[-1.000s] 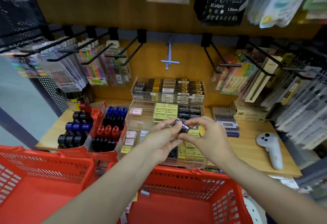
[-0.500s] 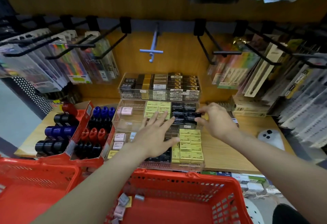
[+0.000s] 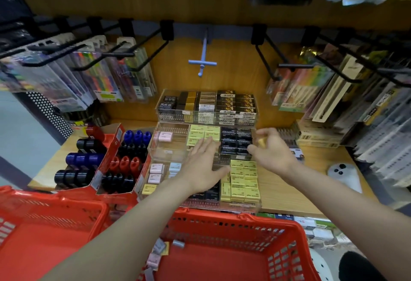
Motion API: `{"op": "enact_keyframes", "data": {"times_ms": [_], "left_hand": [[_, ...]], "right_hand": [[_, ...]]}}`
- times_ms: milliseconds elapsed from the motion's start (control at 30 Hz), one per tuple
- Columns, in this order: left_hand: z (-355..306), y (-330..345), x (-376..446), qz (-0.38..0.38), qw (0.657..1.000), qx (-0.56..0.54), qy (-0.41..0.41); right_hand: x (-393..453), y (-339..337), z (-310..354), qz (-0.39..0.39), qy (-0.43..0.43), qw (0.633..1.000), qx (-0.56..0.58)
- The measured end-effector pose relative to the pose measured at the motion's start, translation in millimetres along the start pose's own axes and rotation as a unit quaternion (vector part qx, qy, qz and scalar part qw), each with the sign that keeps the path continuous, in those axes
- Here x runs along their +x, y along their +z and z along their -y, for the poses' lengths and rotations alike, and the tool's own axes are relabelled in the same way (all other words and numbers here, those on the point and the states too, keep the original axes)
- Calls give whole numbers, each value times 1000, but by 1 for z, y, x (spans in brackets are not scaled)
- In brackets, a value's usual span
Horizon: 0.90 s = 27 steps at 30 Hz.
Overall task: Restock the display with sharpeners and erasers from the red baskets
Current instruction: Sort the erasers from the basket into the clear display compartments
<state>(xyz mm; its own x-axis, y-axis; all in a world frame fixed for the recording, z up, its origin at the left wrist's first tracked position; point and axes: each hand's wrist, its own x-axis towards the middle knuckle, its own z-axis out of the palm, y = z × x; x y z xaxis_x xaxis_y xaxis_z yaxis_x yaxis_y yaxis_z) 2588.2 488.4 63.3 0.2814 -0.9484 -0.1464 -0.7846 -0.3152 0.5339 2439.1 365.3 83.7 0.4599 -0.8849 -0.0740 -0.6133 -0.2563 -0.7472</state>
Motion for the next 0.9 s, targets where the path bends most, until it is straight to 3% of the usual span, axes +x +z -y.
{"op": "enact_keyframes", "data": {"times_ms": [100, 200, 367, 600, 633, 667, 700, 767, 833, 900], "left_hand": [[-15, -15, -24, -72, 964, -253, -47], [-27, -31, -49, -44, 861, -500, -85], [-22, -42, -77, -57, 795, -597, -95], [5, -47, -83, -92, 751, -644, -115], [9, -49, -81, -100, 756, -637, -115], [14, -51, -78, -115, 781, -603, -110], [21, -53, -75, -142, 838, -517, -100], [42, -59, -68, -188, 954, -228, -51], [68, -60, -61, -156, 987, -22, -10], [94, -57, -54, -95, 993, 69, -8]], "right_hand": [[-28, -8, 14, 84, -37, 996, 11], [-57, -7, 35, 117, -125, 985, -10], [-84, 1, 65, 112, -181, 977, 1], [-81, 22, 82, 64, -247, 965, -59], [-78, 26, 85, 49, -262, 961, -77], [-73, 31, 88, 37, -273, 956, -100], [-67, 37, 89, 26, -279, 952, -127], [-48, 48, 92, 6, -267, 948, -175], [-28, 61, 96, 4, -233, 951, -202], [-8, 75, 102, 18, -210, 953, -216]]}}
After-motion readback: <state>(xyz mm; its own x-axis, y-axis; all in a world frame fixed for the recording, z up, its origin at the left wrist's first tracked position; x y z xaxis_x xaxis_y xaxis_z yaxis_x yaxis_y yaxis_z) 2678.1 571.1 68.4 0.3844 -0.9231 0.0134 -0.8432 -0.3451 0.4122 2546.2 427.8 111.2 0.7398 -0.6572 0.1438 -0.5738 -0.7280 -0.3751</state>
